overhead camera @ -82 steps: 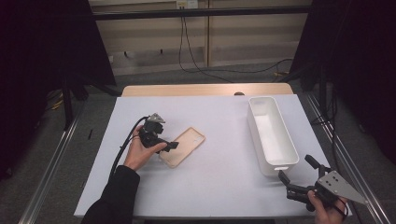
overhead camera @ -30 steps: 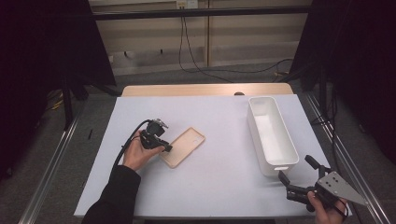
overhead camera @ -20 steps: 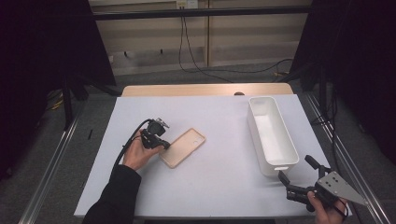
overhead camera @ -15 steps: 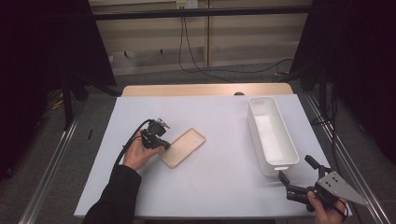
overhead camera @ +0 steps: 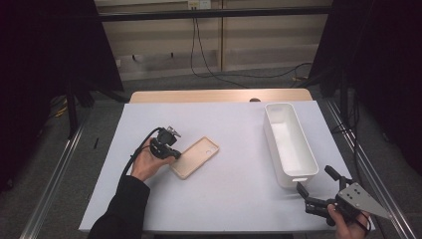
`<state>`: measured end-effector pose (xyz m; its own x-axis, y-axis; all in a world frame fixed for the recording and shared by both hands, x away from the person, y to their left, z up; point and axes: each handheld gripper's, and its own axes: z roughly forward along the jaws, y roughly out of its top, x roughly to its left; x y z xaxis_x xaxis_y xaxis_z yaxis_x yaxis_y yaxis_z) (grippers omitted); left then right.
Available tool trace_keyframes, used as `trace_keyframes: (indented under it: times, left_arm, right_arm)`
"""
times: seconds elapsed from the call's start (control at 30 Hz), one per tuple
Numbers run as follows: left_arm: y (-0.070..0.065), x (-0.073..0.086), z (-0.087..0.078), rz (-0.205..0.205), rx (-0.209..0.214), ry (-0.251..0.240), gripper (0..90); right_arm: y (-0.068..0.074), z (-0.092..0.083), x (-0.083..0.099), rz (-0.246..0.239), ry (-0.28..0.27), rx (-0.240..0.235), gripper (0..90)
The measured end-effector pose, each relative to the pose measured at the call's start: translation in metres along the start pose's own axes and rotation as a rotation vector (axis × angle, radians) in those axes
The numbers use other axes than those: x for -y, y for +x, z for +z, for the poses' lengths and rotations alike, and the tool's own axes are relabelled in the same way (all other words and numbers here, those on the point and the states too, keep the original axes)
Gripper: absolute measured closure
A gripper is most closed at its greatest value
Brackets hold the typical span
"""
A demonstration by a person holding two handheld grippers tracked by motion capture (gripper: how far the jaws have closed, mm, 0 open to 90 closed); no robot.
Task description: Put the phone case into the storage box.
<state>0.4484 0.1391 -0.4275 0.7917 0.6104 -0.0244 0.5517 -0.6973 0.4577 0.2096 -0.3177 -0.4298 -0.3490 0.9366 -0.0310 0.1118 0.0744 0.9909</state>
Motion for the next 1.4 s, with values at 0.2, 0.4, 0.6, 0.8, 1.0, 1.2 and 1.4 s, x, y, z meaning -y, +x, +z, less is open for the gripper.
trace_keyframes:
  times: [0.2,0.4,0.6,0.8,1.0,1.2,1.4]
  left_arm:
    - [0.003,0.002,0.0,-0.021,0.014,-0.018,88.1]
    - [0.003,0.004,-0.001,-0.033,0.015,-0.038,88.1]
    - [0.006,0.006,-0.002,-0.08,0.014,-0.068,88.1]
    - [0.005,0.01,-0.008,-0.105,-0.008,-0.149,88.0]
    - [0.001,0.011,-0.012,-0.099,-0.029,-0.203,88.0]
    - [-0.003,0.011,-0.014,-0.083,-0.032,-0.241,88.0]
    - [-0.006,0.014,-0.019,-0.088,-0.041,-0.321,87.9]
  right_arm:
    - [0.0,0.0,0.0,0.003,0.0,0.001,0.0]
    - [-0.001,0.0,0.0,0.003,0.0,0.001,0.0]
    - [-0.001,-0.001,0.0,0.003,-0.001,0.002,0.0]
    - [0.0,-0.001,0.0,0.004,0.0,0.002,0.0]
    - [0.0,-0.001,0.0,0.003,0.0,0.001,0.0]
    - [-0.001,-0.001,0.0,0.004,0.0,-0.001,0.0]
    - [0.0,0.0,0.0,0.003,0.002,-0.002,0.0]
